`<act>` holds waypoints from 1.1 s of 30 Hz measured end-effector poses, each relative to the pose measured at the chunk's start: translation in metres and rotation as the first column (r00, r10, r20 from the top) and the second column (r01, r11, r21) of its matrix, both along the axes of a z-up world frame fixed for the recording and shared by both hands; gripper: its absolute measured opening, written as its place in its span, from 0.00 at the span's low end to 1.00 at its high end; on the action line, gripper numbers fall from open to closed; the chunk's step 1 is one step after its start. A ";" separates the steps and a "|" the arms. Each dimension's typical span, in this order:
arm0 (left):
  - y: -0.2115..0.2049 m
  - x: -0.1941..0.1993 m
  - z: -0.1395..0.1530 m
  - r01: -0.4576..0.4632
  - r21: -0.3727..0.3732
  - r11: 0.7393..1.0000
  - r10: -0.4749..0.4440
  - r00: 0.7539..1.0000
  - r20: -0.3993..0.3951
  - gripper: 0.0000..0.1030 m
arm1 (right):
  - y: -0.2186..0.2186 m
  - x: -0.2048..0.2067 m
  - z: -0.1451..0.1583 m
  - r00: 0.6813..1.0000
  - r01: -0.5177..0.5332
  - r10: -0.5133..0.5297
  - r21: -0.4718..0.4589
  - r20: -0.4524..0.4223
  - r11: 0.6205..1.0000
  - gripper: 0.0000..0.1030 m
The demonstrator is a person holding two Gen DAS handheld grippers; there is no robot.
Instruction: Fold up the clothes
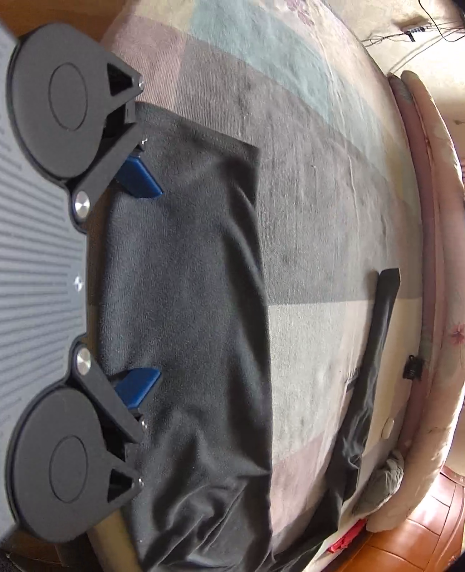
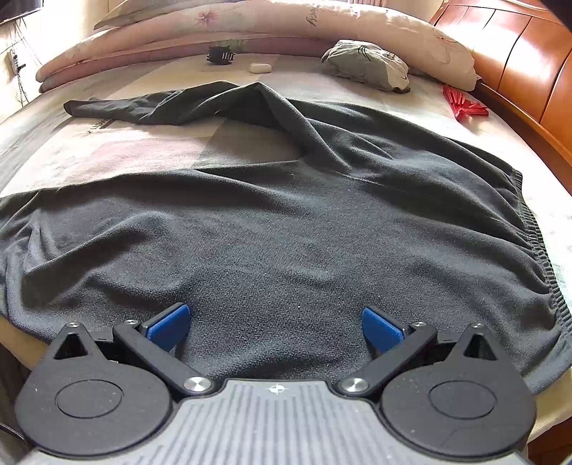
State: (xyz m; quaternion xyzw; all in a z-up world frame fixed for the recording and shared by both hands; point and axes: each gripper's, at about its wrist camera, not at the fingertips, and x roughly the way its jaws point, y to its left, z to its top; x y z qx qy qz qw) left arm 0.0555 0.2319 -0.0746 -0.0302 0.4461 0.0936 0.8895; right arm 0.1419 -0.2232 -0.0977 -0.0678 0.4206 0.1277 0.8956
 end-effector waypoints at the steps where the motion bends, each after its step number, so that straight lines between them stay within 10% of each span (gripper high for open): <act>1: -0.005 0.002 0.007 0.012 0.028 1.000 -0.012 1.000 0.006 0.97 | 0.000 0.001 0.000 1.000 0.000 0.000 -0.001 -0.004 1.000 1.00; 13: -0.152 0.056 0.024 0.337 -0.085 0.938 -0.323 0.936 0.141 0.98 | -0.023 0.006 0.024 1.000 0.020 -0.020 -0.006 0.023 1.000 1.00; 33: -0.166 0.081 -0.005 0.197 -0.199 0.960 -0.196 0.980 0.024 0.98 | -0.041 0.008 0.007 0.998 0.050 -0.050 0.004 -0.024 0.999 1.00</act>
